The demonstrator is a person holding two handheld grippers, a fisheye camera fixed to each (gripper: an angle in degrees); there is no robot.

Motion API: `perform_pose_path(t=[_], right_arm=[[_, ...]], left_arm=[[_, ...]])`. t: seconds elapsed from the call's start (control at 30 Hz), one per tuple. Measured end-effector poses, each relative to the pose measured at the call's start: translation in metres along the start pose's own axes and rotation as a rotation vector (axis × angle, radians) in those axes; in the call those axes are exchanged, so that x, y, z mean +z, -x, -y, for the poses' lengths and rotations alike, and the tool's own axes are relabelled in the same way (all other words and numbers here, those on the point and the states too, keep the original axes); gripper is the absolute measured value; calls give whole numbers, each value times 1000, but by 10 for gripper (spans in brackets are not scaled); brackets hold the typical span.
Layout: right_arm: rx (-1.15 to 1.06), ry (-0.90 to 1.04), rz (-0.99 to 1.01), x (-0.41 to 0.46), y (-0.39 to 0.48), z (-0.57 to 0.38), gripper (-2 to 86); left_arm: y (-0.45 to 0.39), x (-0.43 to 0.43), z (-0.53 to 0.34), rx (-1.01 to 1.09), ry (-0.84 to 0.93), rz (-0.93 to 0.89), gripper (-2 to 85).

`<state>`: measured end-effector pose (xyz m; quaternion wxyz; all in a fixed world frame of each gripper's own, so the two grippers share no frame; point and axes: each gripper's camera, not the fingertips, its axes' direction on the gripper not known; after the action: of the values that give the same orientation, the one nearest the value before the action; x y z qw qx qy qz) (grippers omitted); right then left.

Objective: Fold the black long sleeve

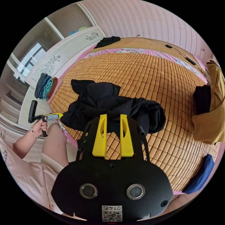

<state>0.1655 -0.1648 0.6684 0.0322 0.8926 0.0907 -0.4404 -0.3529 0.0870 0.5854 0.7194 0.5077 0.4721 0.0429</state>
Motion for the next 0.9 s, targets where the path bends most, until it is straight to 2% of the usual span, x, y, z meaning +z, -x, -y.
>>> perform_pose_path(t=[0.1,0.17,0.27,0.33,0.53,0.63,0.73,0.8,0.9], right_arm=[[-10,105,-57,24,13,-34,103],[42,99,-77,30,14,-51,115],[179,90,-5,31,12,-77,118],[178,115,-21,35,18,-87,117],[90,68,-98,29,42,-71,112],[68,143,-135,42,50,-61,82],[36,191,-182,38,61,-61,37],[32,182,-78,13,62,-73,12],[63,116,75,-38,56,-100,5]], left_arm=[[1,-9,-13,-19,-27,10,-10],[1,-12,-23,-27,-39,33,-10],[6,-20,-41,-93,-65,67,-10],[7,-28,-56,-138,-98,104,-9],[-73,-31,-78,137,-93,90,10],[-101,-13,-84,177,-38,182,62],[-101,8,-87,159,68,222,51],[-106,2,-92,196,81,264,6],[-105,-31,-107,175,52,155,-6]])
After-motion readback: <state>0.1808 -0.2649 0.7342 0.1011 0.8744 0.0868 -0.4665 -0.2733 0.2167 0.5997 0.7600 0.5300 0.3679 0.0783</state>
